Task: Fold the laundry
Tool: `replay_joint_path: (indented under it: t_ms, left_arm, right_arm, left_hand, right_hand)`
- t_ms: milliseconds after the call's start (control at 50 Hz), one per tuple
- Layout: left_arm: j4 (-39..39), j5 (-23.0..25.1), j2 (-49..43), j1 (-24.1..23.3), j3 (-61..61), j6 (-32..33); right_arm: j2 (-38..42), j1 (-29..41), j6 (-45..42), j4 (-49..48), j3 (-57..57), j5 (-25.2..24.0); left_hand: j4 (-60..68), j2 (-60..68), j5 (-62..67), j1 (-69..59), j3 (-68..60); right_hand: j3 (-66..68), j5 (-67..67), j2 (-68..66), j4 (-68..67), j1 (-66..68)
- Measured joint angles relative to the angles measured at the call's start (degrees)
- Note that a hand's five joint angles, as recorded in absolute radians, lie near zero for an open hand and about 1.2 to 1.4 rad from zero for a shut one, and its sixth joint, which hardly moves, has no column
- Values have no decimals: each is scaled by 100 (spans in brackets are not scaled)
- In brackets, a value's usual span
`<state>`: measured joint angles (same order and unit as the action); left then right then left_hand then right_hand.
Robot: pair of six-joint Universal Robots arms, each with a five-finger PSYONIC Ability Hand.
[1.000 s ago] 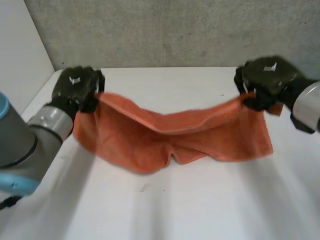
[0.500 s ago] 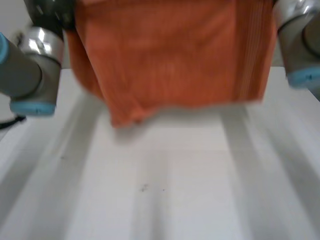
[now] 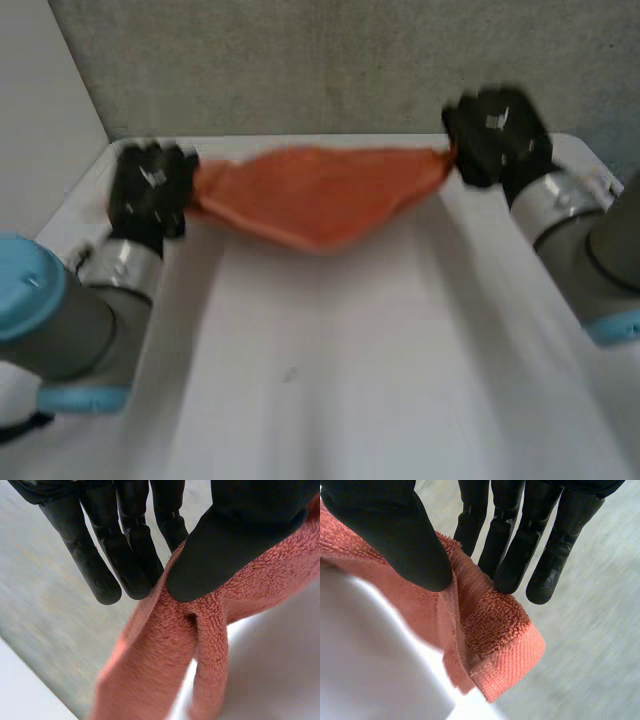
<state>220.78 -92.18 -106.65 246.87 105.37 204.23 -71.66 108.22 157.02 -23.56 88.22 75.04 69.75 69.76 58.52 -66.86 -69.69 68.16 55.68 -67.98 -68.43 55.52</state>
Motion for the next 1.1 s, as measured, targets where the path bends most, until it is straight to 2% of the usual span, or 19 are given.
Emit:
replay_joint_path:
  t_ms: [140,160,200,240,260,300,320,460,560,760,840,860,940,1100]
  left_arm:
    - [-705,-74,-376,-294,355,-4]
    - [-890,-104,-394,-336,374,-7]
    - [-960,-116,-396,-350,379,-8]
    - [-1227,-156,-372,-404,366,-15]
    - [-1260,-160,-365,-410,362,-16]
    - [-1260,-160,-365,-410,362,-16]
    - [-1378,-165,-328,-411,326,-15]
    - [-1442,-141,-285,-303,302,-13]
    - [-1541,-134,-251,-106,329,-25]
    - [-1684,-129,-262,341,343,-206]
    - [-1694,-112,-287,437,334,-431]
    - [-1750,-19,-304,488,325,-804]
    - [-1959,171,-296,489,314,-1291]
    - [-2622,421,-211,295,350,-1711]
  right_arm:
    - [126,-281,-11,558,508,13]
    - [127,-358,-5,607,582,23]
    - [124,-391,-1,621,611,26]
    - [33,-499,26,652,700,34]
    - [-11,-524,39,659,721,36]
    - [-11,-524,39,659,721,36]
    - [-253,-581,127,703,770,32]
    - [-887,-572,641,919,656,-6]
    - [-1392,-544,1059,1195,364,-25]
    - [-1874,-507,1228,1773,-215,-21]
    - [-1952,-488,1222,1906,-335,-6]
    - [-2019,-469,1218,1980,-401,15]
    - [-2116,-437,1223,2036,-479,59]
    - [-2160,-286,1280,2111,-650,209]
  left_hand:
    - [-61,-82,-1,0,54]
    - [-633,-667,-472,263,658]
    - [-765,-765,-639,487,756]
    - [-2662,-2661,-2563,2565,2643]
    - [-3029,-3109,-2921,2874,3012]
    - [-3029,-3109,-2921,2874,3012]
    - [-4050,-4050,-3930,3777,4035]
    - [-4955,-4958,-4840,4624,4943]
    - [-5104,-5107,-4983,4735,5096]
    - [-5171,-5166,-5048,4818,5150]
    - [-5127,-5124,-5002,4814,5132]
    - [-4984,-4985,-4856,4759,4976]
    - [-4837,-4834,-4703,4568,4825]
    - [-4781,-4776,-4647,4519,4771]
  right_hand:
    - [0,0,0,0,0]
    - [0,0,0,0,0]
    - [0,0,0,0,0]
    - [0,0,0,0,0]
    - [0,0,0,0,0]
    - [0,0,0,0,0]
    - [0,0,0,0,0]
    - [0,0,0,0,0]
    - [6,0,0,0,0]
    - [16,0,0,0,0]
    - [17,0,0,0,0]
    - [17,0,0,0,0]
    - [17,0,0,0,0]
    - [17,0,0,0,0]
